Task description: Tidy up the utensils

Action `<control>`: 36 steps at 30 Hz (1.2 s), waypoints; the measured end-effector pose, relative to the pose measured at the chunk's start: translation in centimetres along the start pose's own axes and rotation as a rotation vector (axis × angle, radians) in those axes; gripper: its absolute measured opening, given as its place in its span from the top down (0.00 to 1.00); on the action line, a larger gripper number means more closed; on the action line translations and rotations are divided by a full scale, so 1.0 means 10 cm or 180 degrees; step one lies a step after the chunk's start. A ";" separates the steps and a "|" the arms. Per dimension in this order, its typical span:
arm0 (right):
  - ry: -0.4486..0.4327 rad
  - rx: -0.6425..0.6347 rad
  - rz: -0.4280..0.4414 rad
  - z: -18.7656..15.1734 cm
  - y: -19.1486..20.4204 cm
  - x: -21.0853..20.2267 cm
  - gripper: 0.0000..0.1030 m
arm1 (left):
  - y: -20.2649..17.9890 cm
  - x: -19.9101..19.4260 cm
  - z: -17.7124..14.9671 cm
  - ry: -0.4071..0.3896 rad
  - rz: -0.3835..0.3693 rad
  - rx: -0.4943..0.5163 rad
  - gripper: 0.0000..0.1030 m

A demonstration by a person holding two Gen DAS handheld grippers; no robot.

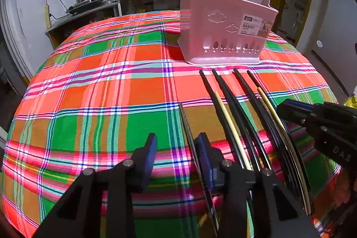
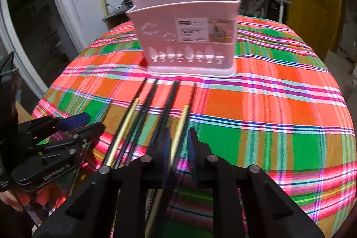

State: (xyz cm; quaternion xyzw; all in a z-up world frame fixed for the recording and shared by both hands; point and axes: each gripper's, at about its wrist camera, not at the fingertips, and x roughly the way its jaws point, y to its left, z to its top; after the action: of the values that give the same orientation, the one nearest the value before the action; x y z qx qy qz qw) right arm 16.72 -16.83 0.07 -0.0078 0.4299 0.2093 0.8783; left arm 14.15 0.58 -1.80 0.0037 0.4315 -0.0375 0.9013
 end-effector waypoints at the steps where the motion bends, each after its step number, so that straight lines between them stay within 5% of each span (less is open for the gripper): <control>1: 0.0017 -0.0027 0.0007 0.00 0.02 0.02 0.89 | 0.00 0.00 -0.01 -0.0002 -0.0001 -0.0003 0.63; 12: 0.0072 -0.0177 0.0005 0.02 0.14 0.13 0.96 | 0.01 0.01 0.00 -0.0010 -0.0020 0.0008 0.64; 31: 0.0285 0.0012 -0.0061 0.14 0.04 0.28 0.94 | 0.00 0.16 0.21 0.0207 -0.0176 0.0043 0.59; 36: 0.0297 0.0007 -0.0061 0.15 0.05 0.28 0.94 | 0.05 0.18 0.25 0.0215 -0.0151 -0.0027 0.82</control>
State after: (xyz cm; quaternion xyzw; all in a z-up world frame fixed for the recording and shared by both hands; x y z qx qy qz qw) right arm 19.23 -15.09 -1.06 -0.0208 0.4705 0.1997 0.8592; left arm 17.26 0.85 -1.64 -0.0091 0.4618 -0.0568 0.8851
